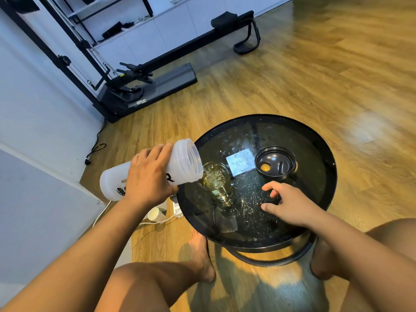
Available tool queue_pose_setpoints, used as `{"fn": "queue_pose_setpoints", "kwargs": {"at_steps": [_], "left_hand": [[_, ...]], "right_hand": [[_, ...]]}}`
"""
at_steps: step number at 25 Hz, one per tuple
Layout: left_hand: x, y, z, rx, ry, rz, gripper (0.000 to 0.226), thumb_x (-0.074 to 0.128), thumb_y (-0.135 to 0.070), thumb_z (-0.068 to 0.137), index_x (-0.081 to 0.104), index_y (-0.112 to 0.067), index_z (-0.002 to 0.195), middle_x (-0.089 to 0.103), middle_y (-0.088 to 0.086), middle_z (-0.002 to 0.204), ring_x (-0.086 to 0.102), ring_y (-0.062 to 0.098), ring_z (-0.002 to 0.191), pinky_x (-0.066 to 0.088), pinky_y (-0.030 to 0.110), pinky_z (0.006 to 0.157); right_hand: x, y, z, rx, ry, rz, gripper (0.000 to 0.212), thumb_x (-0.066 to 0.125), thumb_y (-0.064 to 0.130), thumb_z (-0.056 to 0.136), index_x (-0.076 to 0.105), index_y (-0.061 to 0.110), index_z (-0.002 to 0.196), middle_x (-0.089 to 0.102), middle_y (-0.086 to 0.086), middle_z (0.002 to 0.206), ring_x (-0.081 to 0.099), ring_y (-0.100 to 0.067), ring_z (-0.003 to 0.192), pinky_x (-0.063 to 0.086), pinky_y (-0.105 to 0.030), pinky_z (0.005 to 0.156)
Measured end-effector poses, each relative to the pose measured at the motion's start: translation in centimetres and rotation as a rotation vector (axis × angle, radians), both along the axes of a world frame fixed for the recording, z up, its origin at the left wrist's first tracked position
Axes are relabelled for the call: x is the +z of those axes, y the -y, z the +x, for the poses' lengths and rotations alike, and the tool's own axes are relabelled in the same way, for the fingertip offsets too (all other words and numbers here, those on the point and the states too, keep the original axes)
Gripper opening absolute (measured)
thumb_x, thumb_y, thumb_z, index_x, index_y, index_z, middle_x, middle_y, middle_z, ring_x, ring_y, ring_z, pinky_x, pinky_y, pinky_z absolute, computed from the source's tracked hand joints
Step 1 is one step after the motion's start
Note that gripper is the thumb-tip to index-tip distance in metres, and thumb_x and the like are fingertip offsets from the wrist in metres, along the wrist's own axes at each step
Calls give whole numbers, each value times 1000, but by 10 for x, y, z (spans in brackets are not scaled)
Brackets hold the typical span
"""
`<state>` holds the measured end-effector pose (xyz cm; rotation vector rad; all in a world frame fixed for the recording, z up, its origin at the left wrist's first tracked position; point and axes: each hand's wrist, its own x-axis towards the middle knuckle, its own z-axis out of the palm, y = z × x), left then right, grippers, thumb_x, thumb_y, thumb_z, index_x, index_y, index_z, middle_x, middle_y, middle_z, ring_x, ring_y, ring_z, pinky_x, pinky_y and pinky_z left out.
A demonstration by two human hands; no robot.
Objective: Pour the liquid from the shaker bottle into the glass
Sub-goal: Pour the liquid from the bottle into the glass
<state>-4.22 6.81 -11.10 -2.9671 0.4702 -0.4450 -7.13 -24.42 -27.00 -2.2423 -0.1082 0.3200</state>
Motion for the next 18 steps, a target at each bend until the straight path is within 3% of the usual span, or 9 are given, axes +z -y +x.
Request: {"fn": "queue_pose_setpoints", "kwargs": {"at_steps": [18], "left_hand": [[5,1,2,-37,27,34,104,95,-28,49,47,-13,140,59,12,130,53,39,113,43,56,92]], "right_hand": [[3,-1,-1,-5,-18,6,46,71,40,81,52,33,123,53,4,106,55,-8,80,41,-26,72]]}}
